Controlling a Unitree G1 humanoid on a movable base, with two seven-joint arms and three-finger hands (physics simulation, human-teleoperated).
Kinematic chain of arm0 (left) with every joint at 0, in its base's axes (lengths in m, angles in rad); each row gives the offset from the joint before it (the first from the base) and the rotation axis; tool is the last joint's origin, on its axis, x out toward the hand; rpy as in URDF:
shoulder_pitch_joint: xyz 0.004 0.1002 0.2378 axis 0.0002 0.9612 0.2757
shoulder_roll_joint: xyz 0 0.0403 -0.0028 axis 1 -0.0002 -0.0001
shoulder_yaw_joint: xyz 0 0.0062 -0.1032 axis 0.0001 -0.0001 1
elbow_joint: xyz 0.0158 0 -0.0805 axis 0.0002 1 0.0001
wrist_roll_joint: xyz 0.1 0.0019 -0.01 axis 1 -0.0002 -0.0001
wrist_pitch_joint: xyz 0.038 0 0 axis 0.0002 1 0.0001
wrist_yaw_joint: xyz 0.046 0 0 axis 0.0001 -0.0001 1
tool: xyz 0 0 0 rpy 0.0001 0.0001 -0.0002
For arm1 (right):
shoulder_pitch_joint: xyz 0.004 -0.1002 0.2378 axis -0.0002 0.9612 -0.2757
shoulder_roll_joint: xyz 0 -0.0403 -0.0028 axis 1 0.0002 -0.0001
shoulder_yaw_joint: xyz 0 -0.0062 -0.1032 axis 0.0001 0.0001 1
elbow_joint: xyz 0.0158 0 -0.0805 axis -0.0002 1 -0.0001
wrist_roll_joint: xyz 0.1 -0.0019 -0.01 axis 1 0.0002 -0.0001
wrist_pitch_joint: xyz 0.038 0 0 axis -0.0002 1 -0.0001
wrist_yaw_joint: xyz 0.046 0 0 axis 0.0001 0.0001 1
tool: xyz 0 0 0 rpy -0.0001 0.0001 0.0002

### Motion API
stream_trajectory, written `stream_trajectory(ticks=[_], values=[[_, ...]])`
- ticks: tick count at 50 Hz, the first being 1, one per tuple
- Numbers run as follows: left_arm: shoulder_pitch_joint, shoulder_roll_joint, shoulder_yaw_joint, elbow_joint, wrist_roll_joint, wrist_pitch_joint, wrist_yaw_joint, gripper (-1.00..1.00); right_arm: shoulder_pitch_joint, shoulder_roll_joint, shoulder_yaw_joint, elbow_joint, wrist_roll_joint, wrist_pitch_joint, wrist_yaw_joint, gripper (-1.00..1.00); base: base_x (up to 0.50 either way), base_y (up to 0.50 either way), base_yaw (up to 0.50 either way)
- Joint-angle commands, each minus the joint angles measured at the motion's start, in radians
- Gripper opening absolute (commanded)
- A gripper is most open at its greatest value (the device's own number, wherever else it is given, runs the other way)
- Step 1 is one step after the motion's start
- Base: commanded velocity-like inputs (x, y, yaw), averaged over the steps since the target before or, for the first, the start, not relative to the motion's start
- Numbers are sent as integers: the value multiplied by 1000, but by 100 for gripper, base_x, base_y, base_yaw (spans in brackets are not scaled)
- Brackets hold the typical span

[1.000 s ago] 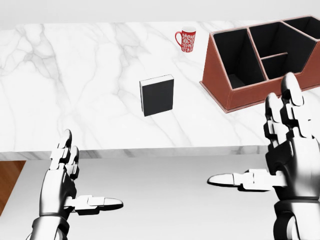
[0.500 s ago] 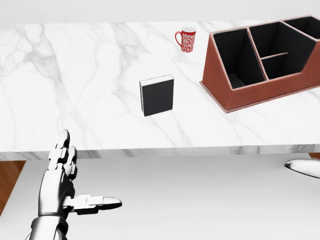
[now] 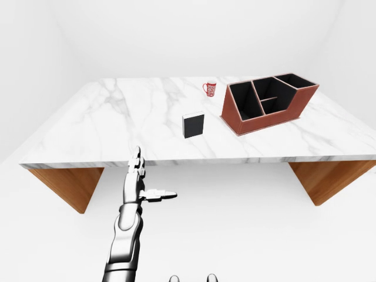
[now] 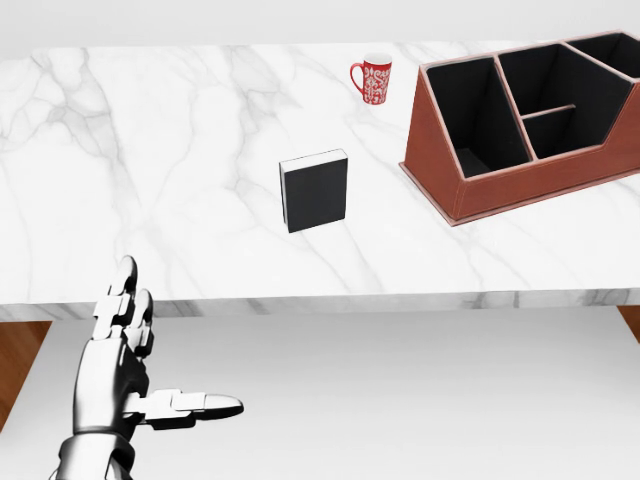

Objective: Pick up the book and place it in the left compartment of the caddy.

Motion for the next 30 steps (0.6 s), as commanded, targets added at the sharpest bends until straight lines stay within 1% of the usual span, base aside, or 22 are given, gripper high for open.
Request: stream_trajectory(ticks=[1,3,6,8,9,12,17,20,25,30], values=[[15,-3,-4,-32,2,0,-2,100,28,-25,-126,34,160,0,-41,100,0,0,0],[15,-3,-4,-31,3,0,-2,100,40,-33,-139,29,192,0,-58,100,0,0,0],[13,-3,-5,-25,6,0,-3,100,64,-40,-181,41,242,0,-66,100,0,0,0],[13,-3,-5,-25,6,0,-3,100,68,-42,-180,42,246,0,-69,100,0,0,0],[19,-6,3,-48,-18,0,-8,100,80,-20,-179,76,230,0,-48,100,0,0,0],[14,-4,7,-42,-24,0,-5,100,101,-8,-211,99,300,0,-64,100,0,0,0],[7,-3,2,-16,-17,0,-4,100,127,-23,-238,125,341,0,-64,100,0,0,0],[7,-3,-3,-14,-4,0,1,100,138,-27,-270,146,382,0,-64,100,0,0,0],[2,-2,-1,-3,-5,0,-1,100,158,-5,-279,172,400,0,-49,100,0,0,0],[-6,-1,5,11,-16,0,-1,100,171,-6,-299,190,422,0,-39,100,0,0,0]])
